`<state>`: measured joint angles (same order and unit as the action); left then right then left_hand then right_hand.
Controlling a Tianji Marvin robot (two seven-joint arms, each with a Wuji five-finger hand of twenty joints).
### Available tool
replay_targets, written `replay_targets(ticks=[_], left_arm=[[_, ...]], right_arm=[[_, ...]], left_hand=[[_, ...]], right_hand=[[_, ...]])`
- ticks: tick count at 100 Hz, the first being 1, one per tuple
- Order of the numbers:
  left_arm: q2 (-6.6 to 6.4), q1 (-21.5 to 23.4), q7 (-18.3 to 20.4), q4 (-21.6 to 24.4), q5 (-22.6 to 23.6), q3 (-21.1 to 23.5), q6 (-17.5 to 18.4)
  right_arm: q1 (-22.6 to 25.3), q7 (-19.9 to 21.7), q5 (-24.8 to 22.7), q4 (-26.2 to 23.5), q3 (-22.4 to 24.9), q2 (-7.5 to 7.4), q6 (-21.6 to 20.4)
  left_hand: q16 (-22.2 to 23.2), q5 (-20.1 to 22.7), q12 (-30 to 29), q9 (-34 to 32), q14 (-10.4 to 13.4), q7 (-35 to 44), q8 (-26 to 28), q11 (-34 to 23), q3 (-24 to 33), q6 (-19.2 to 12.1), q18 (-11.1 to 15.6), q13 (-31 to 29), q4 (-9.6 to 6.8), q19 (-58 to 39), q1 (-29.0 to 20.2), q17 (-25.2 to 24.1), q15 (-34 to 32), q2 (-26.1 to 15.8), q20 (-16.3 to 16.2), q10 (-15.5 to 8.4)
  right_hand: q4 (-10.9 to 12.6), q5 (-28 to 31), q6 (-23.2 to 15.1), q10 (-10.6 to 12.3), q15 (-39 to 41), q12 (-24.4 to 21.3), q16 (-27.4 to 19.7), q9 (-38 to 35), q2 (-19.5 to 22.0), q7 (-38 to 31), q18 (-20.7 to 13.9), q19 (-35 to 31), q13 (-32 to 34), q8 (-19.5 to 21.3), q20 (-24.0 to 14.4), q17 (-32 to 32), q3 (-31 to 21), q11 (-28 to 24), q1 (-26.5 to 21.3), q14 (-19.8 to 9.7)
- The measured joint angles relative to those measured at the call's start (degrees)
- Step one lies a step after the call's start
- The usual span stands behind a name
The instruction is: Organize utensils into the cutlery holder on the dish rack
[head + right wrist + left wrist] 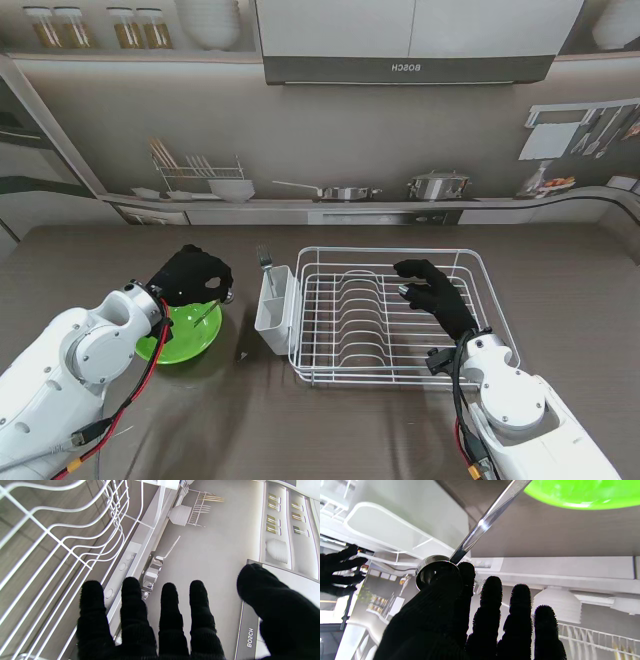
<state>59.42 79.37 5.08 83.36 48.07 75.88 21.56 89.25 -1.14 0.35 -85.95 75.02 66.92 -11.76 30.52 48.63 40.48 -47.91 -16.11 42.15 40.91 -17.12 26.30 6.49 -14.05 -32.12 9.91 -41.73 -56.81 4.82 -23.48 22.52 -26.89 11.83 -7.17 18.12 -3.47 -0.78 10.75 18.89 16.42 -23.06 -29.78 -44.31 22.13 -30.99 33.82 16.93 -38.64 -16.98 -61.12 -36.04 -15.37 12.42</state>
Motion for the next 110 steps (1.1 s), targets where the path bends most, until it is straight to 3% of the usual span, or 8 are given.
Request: replay_targets(ticks=[39,56,84,110], left_arm=[[0.51,-4.36,0.97,1.31,-5.61,-3.65,-0.27],[1.07,-6.36,0.41,1.12,-10.79,-5.9,-1.42],[2.1,-9.02,-0.73,0.12,-14.25,-9.95,-1.98],[2.66,-8.5,-0.59,0.7,-15.59,-10.54,-2.97]], right_arm=[[0.01,-0.07,0.0,-0.02,0.12,0.0,-0.02],[0.01,-0.05,0.05,-0.02,0.19,0.01,-0.03],[0.04,-0.09,0.07,-0.05,0.31,0.01,-0.06],[0.07,-0.04,0.19,-0.09,0.39,0.01,0.0]], left_hand=[[0.06,0.0,1.29,-0.01,-0.19,0.27,0.7,-0.01,0.03,0.57,0.0,-0.05,0.0,0.0,-0.01,0.0,0.0,-0.01,0.0,0.24],[0.07,0.0,1.3,-0.01,-0.53,0.45,1.06,-0.01,0.03,0.86,0.0,-0.07,0.0,0.0,-0.07,0.0,0.0,-0.01,0.0,0.62],[0.1,0.0,1.3,-0.01,-0.58,0.46,1.27,-0.01,-0.03,2.74,-0.01,-0.07,0.0,0.0,-1.16,-0.03,0.0,-0.47,0.0,0.85],[0.13,0.0,1.18,-0.01,-1.21,0.46,1.44,0.58,-1.17,3.54,-0.02,-0.09,0.0,0.0,-1.78,-0.6,0.0,-1.07,0.0,1.42]], right_hand=[[0.0,-0.02,0.37,-0.01,-0.02,0.0,0.0,0.0,0.0,0.0,0.0,0.01,0.0,0.0,0.0,0.0,0.0,0.0,0.0,0.01],[0.0,-0.03,0.39,-0.02,-0.02,0.0,0.0,0.0,0.0,0.0,0.0,0.01,0.0,0.0,0.0,0.0,0.0,0.0,0.0,0.02],[0.0,-0.03,0.46,-0.02,-0.02,0.0,0.0,0.0,0.0,0.0,0.0,0.01,0.0,0.0,0.0,0.0,0.0,0.0,0.0,0.02],[0.0,-0.03,0.46,-0.02,-0.02,0.0,0.0,0.0,0.0,0.0,0.0,0.01,0.0,0.0,0.0,0.0,0.0,0.0,0.0,0.03]])
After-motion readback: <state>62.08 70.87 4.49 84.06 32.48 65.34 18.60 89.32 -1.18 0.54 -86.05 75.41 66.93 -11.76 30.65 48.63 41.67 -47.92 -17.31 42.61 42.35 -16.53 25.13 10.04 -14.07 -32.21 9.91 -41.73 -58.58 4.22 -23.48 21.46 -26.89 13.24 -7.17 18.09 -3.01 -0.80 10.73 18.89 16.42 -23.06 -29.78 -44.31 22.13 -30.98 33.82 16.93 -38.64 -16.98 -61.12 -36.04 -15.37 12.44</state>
